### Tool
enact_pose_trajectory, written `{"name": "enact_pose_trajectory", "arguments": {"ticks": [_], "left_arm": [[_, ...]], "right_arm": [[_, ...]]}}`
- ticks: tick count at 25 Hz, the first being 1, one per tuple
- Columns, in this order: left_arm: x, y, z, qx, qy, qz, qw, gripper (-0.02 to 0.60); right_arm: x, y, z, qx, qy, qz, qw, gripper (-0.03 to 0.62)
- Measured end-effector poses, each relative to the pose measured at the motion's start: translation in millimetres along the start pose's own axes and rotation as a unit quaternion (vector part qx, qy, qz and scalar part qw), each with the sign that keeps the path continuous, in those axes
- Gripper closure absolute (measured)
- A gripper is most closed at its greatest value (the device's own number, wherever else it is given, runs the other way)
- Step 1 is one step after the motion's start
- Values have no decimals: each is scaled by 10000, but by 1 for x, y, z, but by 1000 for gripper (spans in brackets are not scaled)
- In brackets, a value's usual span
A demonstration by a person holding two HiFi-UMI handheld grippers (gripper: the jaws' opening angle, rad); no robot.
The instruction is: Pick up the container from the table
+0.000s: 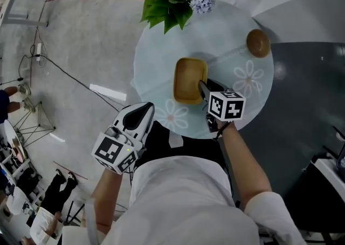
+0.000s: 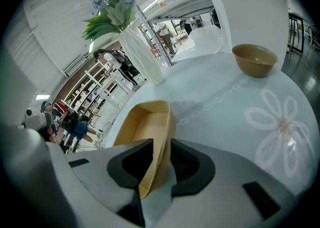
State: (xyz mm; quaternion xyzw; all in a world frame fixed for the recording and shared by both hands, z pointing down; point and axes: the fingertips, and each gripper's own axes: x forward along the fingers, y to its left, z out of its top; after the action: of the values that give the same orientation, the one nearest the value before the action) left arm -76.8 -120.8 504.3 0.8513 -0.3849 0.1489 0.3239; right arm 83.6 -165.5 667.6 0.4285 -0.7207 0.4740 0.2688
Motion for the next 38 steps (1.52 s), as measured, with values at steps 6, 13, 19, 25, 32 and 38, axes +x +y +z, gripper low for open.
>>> {"name": "enact_pose_trajectory", "arguments": {"ticks": [6,13,19,25,32,38], "left_arm": [[-7,4,-3,-29,-16,7,10000,560],[-12,7,-2,-6,-45,-21,10000,560],[-16,6,5,80,-123,-103,9998,560],[-18,0,20,220,-245,-198,9993,560],[-18,-9,41,449,-377,-361,9976,560],[-20,-22,61,699,-495,-506,9950,560]], "right_arm": [[6,1,-5,-67,126,-160,9998,490],[6,-1,-6,-102,106,-464,9988,551],[-4,3,2,-29,-69,-440,9990,559],[-24,6,15,-24,-303,-487,9984,559],[-52,13,36,-32,-674,-506,9964,559],[-85,19,56,-28,-1063,-523,9930,559]]}}
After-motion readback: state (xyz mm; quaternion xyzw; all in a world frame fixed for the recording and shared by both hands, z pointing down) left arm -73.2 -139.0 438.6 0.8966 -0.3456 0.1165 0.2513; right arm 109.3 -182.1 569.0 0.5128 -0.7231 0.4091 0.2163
